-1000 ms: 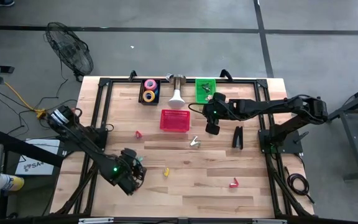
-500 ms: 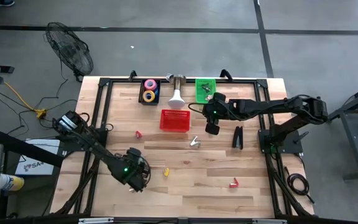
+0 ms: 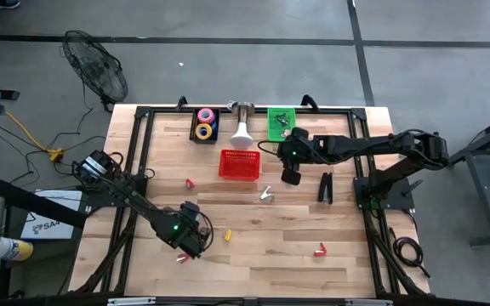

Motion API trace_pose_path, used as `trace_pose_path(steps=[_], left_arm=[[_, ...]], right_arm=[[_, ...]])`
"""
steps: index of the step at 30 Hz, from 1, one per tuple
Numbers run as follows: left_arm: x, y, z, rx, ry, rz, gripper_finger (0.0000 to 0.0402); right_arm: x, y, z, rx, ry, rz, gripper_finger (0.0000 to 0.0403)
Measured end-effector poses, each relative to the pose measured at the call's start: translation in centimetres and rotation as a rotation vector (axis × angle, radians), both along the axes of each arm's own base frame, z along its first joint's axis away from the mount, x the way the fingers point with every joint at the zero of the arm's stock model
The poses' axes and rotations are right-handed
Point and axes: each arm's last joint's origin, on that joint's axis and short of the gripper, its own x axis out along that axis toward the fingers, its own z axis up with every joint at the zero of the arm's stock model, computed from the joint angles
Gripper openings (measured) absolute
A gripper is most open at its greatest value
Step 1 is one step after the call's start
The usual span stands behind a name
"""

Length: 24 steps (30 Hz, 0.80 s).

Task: Pick and place Stapler, Stapler remover, tape
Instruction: Put the light blue staple remover into the green basket

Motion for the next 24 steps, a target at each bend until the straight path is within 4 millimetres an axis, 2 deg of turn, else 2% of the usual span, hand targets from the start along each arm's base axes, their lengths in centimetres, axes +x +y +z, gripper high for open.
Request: trace_pose_path(steps=[2, 6, 12, 19, 24], left_arm=[[0.1, 0.0, 0.0, 0.02, -0.012, -0.04, 0.0027], [0.3, 0.1, 0.1, 0.082, -0.053, -0.102, 0.0028], [1.6, 1.6, 0.6, 0.158, -0.094, -0.169, 0.0031], [4.8, 5.1, 1.6, 0.214, -0.147, -0.325, 0.0029], [6.5, 8.2, 3.3, 0.237, -0.199, -0.437, 0.0029]], right_arm=[[0.1, 0.1, 0.0, 0.024, -0.008, 0.019, 0.0156], [0.4, 0.9, 0.1, 0.054, -0.027, 0.081, 0.0156], [1.2, 3.3, 0.4, 0.093, -0.092, 0.264, 0.0156], [2.4, 6.7, 0.8, 0.039, -0.179, 0.467, 0.0156], [2.9, 7.9, 0.5, -0.006, -0.181, 0.538, 0.0156]])
